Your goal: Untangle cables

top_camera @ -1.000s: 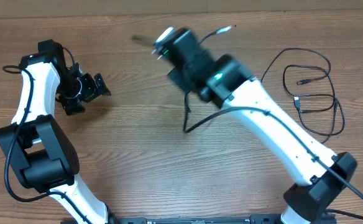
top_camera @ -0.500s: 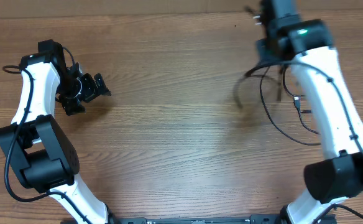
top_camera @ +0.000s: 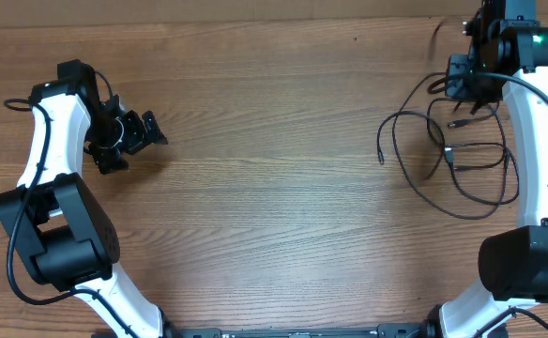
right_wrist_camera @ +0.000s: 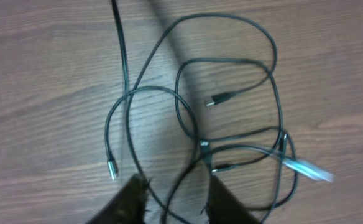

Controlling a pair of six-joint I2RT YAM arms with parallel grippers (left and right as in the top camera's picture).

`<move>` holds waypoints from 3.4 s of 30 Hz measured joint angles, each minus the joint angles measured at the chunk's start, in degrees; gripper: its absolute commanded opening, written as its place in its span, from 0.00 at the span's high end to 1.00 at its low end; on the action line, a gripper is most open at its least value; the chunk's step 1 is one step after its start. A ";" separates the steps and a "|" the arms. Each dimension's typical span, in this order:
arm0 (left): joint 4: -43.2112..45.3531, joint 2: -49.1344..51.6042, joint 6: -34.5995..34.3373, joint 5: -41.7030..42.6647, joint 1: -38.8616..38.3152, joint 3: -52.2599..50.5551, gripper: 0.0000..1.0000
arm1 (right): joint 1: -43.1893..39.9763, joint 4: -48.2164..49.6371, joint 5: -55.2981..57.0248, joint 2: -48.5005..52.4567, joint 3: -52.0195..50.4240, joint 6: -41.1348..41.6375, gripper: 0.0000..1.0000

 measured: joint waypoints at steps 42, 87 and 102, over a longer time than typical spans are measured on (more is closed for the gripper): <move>0.00 0.00 0.00 -0.02 -0.02 0.00 0.00 | 0.11 0.20 -5.88 0.22 -2.21 -0.02 0.00; 0.11 -33.42 0.00 -0.63 -0.02 0.31 0.00 | 0.11 0.17 -6.08 0.22 -2.21 -0.02 0.00; 6.29 -36.28 0.02 -6.73 -0.02 -5.68 0.01 | 0.11 0.15 -6.05 0.22 -2.21 -0.02 0.00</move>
